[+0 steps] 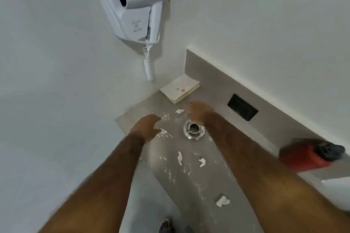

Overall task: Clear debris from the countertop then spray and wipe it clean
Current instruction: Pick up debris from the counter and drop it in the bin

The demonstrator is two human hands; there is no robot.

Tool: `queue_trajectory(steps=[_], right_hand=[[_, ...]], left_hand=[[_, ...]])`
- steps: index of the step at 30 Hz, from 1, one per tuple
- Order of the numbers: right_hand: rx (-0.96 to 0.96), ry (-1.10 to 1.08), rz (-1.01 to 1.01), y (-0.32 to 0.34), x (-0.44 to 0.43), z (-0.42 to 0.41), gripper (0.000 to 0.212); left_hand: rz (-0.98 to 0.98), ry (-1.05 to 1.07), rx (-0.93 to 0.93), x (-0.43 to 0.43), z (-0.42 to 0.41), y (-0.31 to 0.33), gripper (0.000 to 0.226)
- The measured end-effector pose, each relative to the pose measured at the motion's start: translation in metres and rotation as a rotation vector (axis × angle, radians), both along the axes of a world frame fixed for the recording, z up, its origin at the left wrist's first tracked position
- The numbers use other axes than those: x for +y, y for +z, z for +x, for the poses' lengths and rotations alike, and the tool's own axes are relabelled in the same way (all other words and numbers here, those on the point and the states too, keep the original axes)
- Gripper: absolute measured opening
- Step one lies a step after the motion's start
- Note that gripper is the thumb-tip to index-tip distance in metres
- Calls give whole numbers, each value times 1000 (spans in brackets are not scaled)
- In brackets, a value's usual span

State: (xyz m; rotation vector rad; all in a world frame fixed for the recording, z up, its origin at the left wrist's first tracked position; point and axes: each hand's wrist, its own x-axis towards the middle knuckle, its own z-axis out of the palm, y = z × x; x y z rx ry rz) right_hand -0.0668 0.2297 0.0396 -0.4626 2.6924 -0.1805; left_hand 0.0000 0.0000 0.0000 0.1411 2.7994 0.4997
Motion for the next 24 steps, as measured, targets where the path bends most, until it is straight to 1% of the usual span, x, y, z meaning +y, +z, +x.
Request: queue_trajectory(steps=[1,3,7,10,12,15,18,20,22,24], right_hand=[[-18,-30,14,-12,-8,-7,37],[-13,-89,-39,-33,-18,-18,35],[16,-97,-68,-70,-35,-33,39],[8,-105,-56,-92,-41,-41,35],[27,-121,-64,-99,-42,-42,33],[42,-151,-96,-98,-35,-36,32],[32,-160,-220,-82,-20,-21,25],[20,-147,-285,-69,-4,-3,20],[-63,-145,-369,-59,20,25,20],[-191,-124,-386,-54,43,57,25]], left_hand=[[-18,-29,-26,-2,-5,-14,59],[1,-71,-43,-3,-13,-38,57],[35,-176,48,-5,-23,-73,44],[7,-224,68,-6,-28,-87,33],[3,-233,82,-5,-30,-94,31],[45,-174,72,0,-30,-97,33],[134,-59,65,13,-20,-88,37],[178,-56,32,25,-8,-81,30],[228,-65,10,42,10,-73,24],[245,-68,6,58,29,-67,24]])
